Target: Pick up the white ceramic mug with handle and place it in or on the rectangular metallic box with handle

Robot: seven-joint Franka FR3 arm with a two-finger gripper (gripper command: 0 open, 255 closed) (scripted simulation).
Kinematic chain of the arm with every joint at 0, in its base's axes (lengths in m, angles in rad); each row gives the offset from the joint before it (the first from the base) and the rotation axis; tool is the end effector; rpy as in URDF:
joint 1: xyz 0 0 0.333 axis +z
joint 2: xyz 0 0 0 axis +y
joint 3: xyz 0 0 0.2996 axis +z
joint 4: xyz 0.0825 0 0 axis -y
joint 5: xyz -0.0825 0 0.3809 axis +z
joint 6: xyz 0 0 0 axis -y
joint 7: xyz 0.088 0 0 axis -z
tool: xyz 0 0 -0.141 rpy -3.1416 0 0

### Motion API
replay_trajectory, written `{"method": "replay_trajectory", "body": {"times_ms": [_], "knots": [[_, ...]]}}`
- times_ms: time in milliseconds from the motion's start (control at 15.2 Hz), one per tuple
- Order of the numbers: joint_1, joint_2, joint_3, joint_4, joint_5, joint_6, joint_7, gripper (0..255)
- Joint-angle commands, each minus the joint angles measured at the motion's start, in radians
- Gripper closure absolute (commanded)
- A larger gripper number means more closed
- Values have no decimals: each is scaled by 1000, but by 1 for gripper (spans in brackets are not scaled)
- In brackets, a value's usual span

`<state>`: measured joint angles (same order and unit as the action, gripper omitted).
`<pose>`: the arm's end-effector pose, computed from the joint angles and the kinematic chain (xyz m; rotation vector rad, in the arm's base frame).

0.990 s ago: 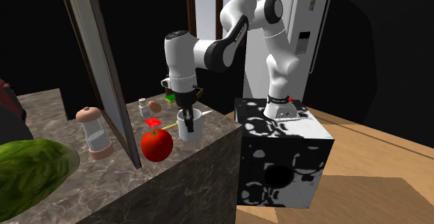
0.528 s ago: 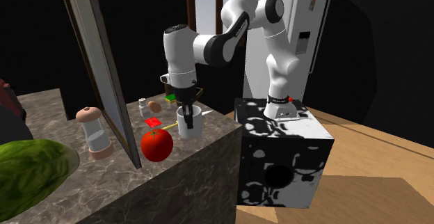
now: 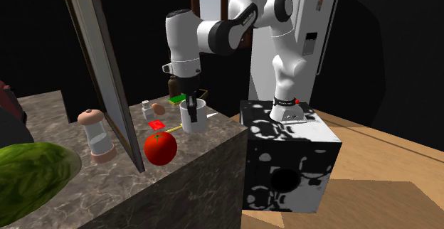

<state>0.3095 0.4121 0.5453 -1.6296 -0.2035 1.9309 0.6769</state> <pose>0.4603 0.4521 0.3574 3.1042 0.3465 -0.0767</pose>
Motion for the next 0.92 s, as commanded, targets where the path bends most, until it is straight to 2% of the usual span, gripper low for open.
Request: {"method": "replay_trajectory", "body": {"times_ms": [0, 660, 858], "knots": [[-2, -9, 2, 15, 6, -23, -5, 255], [1, -35, 11, 116, 23, -145, -16, 255], [-69, -111, 4, 23, 61, -118, -88, 255]]}}
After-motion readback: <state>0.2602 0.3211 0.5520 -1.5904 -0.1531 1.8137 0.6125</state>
